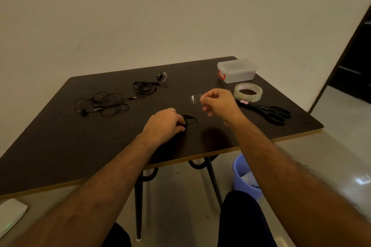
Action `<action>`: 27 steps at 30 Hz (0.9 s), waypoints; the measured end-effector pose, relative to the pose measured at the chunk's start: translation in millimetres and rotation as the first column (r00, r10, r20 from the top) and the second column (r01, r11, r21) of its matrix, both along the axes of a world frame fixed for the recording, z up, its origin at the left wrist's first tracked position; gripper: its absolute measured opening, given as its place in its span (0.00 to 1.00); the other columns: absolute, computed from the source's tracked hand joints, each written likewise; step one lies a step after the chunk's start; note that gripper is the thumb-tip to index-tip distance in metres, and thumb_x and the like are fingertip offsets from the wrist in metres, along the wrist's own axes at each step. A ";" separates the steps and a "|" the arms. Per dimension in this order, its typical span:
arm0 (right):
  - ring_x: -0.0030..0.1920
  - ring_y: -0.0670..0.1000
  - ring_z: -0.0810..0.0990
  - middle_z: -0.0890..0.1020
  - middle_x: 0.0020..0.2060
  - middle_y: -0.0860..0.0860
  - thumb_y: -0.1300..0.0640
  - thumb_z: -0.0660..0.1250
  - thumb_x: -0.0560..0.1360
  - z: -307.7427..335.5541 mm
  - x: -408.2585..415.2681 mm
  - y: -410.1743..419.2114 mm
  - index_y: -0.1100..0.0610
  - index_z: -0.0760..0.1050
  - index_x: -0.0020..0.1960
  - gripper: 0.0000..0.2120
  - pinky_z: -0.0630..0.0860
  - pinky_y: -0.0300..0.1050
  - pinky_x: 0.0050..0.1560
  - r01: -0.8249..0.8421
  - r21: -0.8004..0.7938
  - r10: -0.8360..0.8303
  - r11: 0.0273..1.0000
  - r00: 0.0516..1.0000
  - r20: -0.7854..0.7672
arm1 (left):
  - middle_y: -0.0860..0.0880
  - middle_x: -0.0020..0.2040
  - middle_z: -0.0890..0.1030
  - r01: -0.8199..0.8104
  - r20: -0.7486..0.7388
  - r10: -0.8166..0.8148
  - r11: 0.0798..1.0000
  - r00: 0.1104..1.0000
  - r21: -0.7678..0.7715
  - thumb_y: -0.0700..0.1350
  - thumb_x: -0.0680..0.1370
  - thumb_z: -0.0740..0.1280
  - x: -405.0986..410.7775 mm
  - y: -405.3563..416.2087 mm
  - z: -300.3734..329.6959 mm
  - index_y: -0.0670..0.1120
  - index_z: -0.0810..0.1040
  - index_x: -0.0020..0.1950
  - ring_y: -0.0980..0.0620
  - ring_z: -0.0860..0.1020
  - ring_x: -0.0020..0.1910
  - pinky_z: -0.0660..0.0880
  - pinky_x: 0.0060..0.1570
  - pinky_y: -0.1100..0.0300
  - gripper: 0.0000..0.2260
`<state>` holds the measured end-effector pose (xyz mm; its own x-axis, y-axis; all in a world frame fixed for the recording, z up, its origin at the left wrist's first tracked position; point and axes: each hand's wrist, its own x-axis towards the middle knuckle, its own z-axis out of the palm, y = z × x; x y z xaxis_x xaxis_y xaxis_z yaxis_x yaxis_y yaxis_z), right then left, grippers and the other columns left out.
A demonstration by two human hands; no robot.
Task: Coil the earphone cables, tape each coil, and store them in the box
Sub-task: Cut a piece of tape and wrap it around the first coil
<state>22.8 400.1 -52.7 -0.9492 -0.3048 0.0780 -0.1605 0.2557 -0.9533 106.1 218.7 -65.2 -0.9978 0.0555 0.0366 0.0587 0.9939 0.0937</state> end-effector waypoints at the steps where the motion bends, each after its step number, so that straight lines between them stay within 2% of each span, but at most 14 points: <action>1: 0.41 0.48 0.82 0.83 0.45 0.52 0.58 0.69 0.77 -1.5 0.6 -0.4 0.53 0.78 0.47 0.01 0.81 0.41 0.39 -0.004 -0.002 0.004 1.000 1.000 0.008 | 0.52 0.59 0.74 -0.001 -0.014 0.001 1.000 1.000 0.008 0.53 0.79 0.66 -0.7 1.0 -0.4 0.55 0.78 0.64 0.52 0.74 0.57 0.74 0.54 0.56 0.13; 5: 0.42 0.47 0.83 0.83 0.45 0.51 0.58 0.69 0.77 -4.8 2.1 -1.8 0.54 0.79 0.48 0.01 0.81 0.40 0.40 -0.023 0.005 0.023 1.000 1.000 0.014 | 0.53 0.55 0.75 -0.015 -0.060 0.016 1.000 0.998 0.024 0.53 0.79 0.67 -1.9 -0.5 -1.5 0.55 0.80 0.59 0.53 0.75 0.54 0.75 0.51 0.57 0.10; 9: 0.43 0.48 0.84 0.83 0.45 0.51 0.58 0.70 0.77 -6.0 3.8 -3.6 0.53 0.78 0.49 0.02 0.81 0.41 0.41 -0.036 0.041 0.037 0.999 0.999 -0.016 | 0.52 0.56 0.75 -0.028 -0.036 0.029 1.000 0.999 0.007 0.53 0.79 0.67 0.3 -8.9 0.2 0.55 0.81 0.60 0.52 0.75 0.54 0.75 0.53 0.55 0.11; 15: 0.43 0.45 0.82 0.81 0.46 0.47 0.59 0.68 0.77 -10.8 11.8 -19.0 0.48 0.76 0.51 0.07 0.76 0.37 0.37 -0.123 0.214 0.146 0.969 0.984 -0.098 | 0.52 0.55 0.76 -0.028 -0.020 0.028 0.999 0.999 -0.029 0.53 0.79 0.67 3.4 -13.7 3.3 0.54 0.81 0.61 0.52 0.75 0.54 0.76 0.53 0.53 0.12; 21: 0.45 0.44 0.81 0.80 0.46 0.46 0.60 0.67 0.78 -17.3 14.5 -27.0 0.47 0.74 0.56 0.11 0.77 0.38 0.41 -0.164 0.281 0.204 0.946 0.972 -0.118 | 0.54 0.52 0.74 -0.011 0.038 0.013 0.999 0.999 -0.030 0.58 0.78 0.66 10.3 -17.9 3.5 0.55 0.81 0.60 0.55 0.74 0.50 0.74 0.50 0.57 0.13; 27: 0.48 0.44 0.81 0.81 0.48 0.46 0.63 0.68 0.76 -18.6 17.0 -27.5 0.49 0.72 0.61 0.17 0.78 0.39 0.46 -0.240 0.308 0.283 0.921 0.954 -0.102 | 0.52 0.54 0.75 -0.028 0.042 0.029 0.999 0.999 -0.023 0.55 0.81 0.63 14.0 -20.6 1.2 0.54 0.81 0.60 0.54 0.75 0.51 0.74 0.51 0.55 0.12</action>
<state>39.8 372.6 -71.3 -0.8179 -0.5702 0.0767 -0.3868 0.4463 -0.8070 120.0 198.1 -64.0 -0.9996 0.0272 -0.0064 0.0266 0.9969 0.0736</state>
